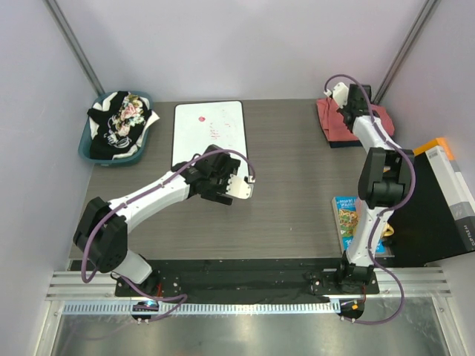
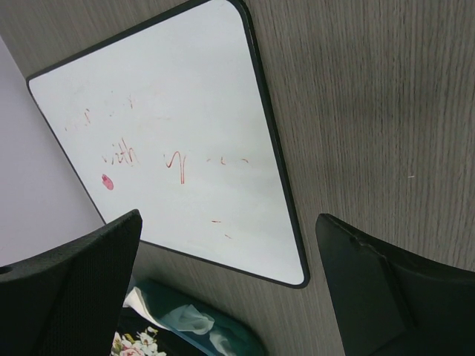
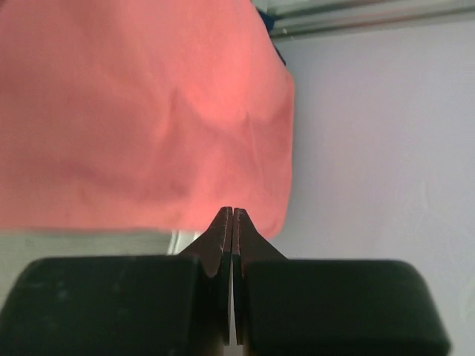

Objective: Fold and stack the t-shirts
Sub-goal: Put the neatly folded tshirt into the corner of the board with the right arm

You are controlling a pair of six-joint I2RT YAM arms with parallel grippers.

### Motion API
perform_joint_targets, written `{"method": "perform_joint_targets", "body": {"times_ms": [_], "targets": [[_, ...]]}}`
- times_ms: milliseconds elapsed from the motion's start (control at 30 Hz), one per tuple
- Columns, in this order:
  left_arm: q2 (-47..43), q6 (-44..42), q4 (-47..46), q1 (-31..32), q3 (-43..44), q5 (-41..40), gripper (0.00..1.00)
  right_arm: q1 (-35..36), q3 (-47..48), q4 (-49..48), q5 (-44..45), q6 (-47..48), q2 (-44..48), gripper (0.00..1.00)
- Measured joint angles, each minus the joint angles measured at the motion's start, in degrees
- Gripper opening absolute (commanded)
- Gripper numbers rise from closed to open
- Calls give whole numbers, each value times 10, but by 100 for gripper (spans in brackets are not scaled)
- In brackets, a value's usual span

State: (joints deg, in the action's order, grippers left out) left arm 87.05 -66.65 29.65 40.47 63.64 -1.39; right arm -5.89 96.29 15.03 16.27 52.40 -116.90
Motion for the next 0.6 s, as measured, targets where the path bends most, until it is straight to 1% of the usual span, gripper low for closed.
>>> {"method": "perform_joint_targets", "body": {"times_ms": [67, 167, 267, 367, 500, 600], "targets": [[0, 0, 1, 0, 0, -5, 100, 14, 16, -34, 26, -5, -36, 1], [0, 1, 1, -1, 0, -10, 100, 25, 74, -63, 47, -10, -120, 1], [0, 2, 3, -5, 0, -15, 100, 31, 125, -72, 64, -9, -195, 1], [0, 2, 5, -11, 0, -17, 100, 31, 166, -77, 76, -5, -248, 1], [9, 2, 10, -22, 1, -21, 100, 37, 175, -89, 77, 0, -263, 1], [23, 1, 17, -29, 10, -21, 100, 43, 147, -110, 69, 3, -252, 1]]}}
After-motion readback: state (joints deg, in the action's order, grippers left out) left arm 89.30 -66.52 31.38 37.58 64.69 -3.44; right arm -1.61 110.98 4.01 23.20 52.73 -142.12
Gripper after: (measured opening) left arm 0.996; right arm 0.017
